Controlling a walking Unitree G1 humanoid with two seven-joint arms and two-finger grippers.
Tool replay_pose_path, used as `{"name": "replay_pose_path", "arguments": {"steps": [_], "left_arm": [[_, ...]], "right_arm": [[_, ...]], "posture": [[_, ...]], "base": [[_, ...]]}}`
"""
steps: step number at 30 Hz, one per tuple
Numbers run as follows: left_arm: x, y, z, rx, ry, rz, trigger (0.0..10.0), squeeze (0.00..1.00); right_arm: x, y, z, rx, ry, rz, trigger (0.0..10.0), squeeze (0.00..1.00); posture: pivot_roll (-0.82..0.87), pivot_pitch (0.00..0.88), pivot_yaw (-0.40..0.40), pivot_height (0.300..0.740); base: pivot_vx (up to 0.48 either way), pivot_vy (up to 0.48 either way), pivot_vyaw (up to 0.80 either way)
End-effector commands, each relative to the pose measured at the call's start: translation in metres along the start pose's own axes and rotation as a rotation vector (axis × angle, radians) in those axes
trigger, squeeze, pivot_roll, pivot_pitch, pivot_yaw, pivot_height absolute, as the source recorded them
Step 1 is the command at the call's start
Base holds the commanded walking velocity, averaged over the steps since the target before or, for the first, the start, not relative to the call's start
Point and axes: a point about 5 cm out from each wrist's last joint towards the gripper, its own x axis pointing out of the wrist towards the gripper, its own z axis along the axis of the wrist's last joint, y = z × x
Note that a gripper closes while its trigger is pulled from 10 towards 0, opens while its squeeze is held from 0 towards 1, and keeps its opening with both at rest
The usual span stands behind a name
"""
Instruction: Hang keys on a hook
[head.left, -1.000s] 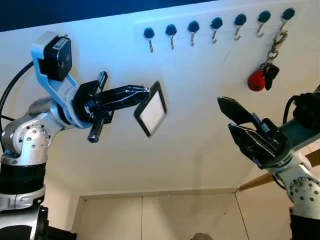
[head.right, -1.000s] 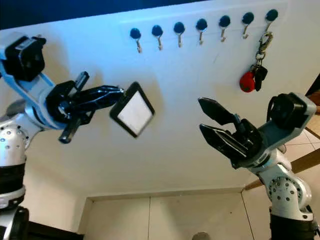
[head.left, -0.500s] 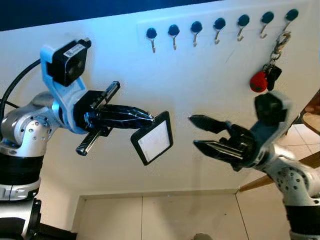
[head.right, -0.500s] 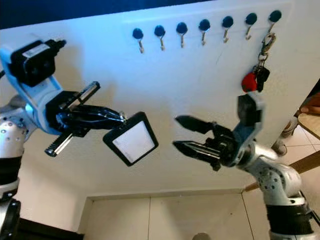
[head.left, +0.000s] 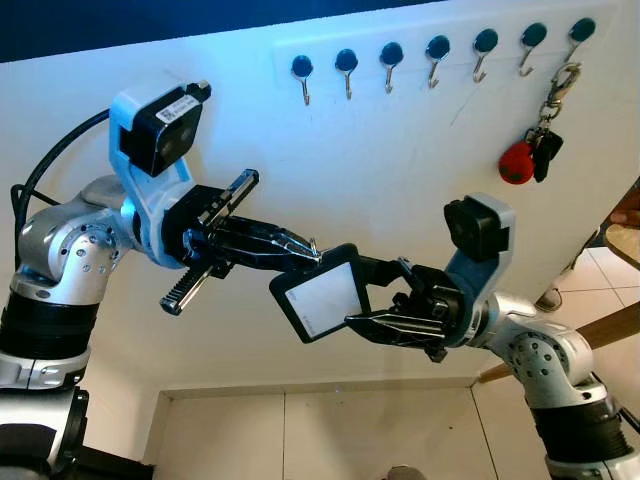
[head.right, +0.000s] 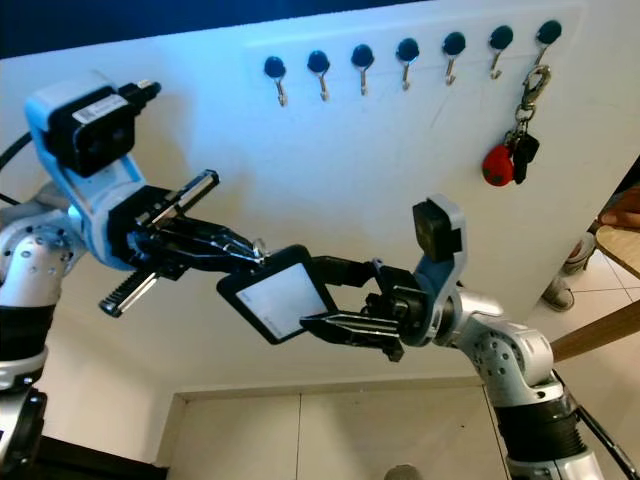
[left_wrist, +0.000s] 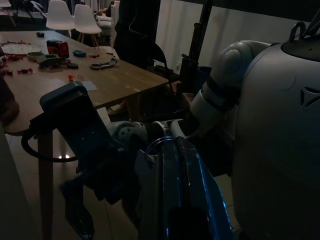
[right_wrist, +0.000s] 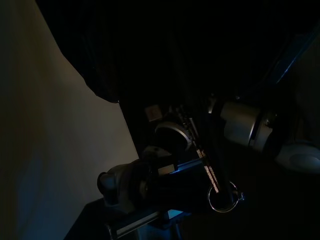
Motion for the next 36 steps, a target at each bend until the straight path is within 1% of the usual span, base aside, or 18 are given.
{"name": "replay_pose_path", "arguments": {"steps": [1, 4, 5, 6, 7, 8, 9, 11, 12, 16, 24, 36], "left_arm": [[0.003, 0.001, 0.0, 0.012, 0.013, -0.014, 10.0, 0.0], [0.004, 0.004, 0.0, 0.017, 0.015, -0.017, 10.0, 0.0], [0.004, 0.004, 0.0, 0.017, 0.015, -0.017, 10.0, 0.0], [0.005, 0.004, -0.001, 0.017, 0.015, -0.018, 10.0, 0.0], [0.005, 0.004, -0.001, 0.018, 0.016, -0.019, 10.0, 0.0], [0.005, 0.005, -0.001, 0.017, 0.016, -0.02, 10.0, 0.0], [0.005, 0.005, -0.001, 0.017, 0.016, -0.021, 10.0, 0.0], [0.005, 0.005, -0.002, 0.017, 0.016, -0.022, 10.0, 0.0], [0.006, 0.007, -0.002, 0.018, 0.016, -0.024, 10.0, 0.0], [0.006, 0.007, -0.003, 0.014, 0.014, -0.029, 10.0, 0.0], [0.006, 0.007, -0.003, 0.01, 0.014, -0.038, 10.0, 0.0], [0.005, 0.009, -0.007, 0.015, 0.014, -0.017, 10.0, 0.0]], "right_arm": [[0.009, 0.001, -0.003, 0.004, 0.029, 0.043, 10.0, 0.0], [0.017, 0.0, -0.006, -0.009, 0.08, 0.066, 10.0, 0.0], [0.017, 0.0, -0.006, -0.009, 0.08, 0.066, 10.0, 0.0], [0.019, -0.001, -0.007, -0.022, 0.086, 0.067, 8.8, 0.0], [0.021, -0.001, -0.007, -0.032, 0.089, 0.068, 8.8, 0.0], [0.022, -0.001, -0.007, -0.037, 0.089, 0.068, 4.4, 0.0], [0.024, -0.002, -0.006, -0.051, 0.078, 0.064, 0.7, 0.0], [0.025, -0.003, -0.005, -0.06, 0.071, 0.062, 0.7, 0.0], [0.028, -0.003, -0.002, -0.078, 0.048, 0.065, 0.0, 0.0], [0.03, -0.002, 0.003, -0.094, 0.022, 0.071, 0.0, 0.0], [0.027, 0.002, 0.013, -0.139, 0.0, 0.066, 0.0, 0.0], [0.028, 0.004, 0.012, -0.137, -0.007, 0.072, 0.0, 0.0]], "posture": [[-0.18, 0.072, 0.12, 0.74], [-0.18, 0.074, 0.119, 0.74], [-0.18, 0.074, 0.119, 0.74], [-0.18, 0.074, 0.119, 0.74], [-0.18, 0.074, 0.119, 0.74], [-0.18, 0.074, 0.119, 0.74], [-0.18, 0.074, 0.119, 0.74], [-0.18, 0.074, 0.119, 0.74], [-0.19, 0.075, 0.121, 0.74], [-0.19, 0.075, 0.121, 0.74], [-0.19, 0.078, 0.125, 0.74], [-0.19, 0.08, 0.126, 0.74]], "base": [[0.0, 0.0, 0.0], [0.0, 0.0, 0.0], [0.0, 0.0, 0.0], [0.0, 0.0, 0.0], [0.0, 0.0, 0.0], [0.0, 0.0, 0.0], [0.0, 0.0, 0.0], [0.0, 0.0, 0.0], [0.0, 0.0, 0.0], [0.0, 0.0, 0.0], [0.0, 0.0, 0.0], [0.0, 0.0, 0.0]]}}
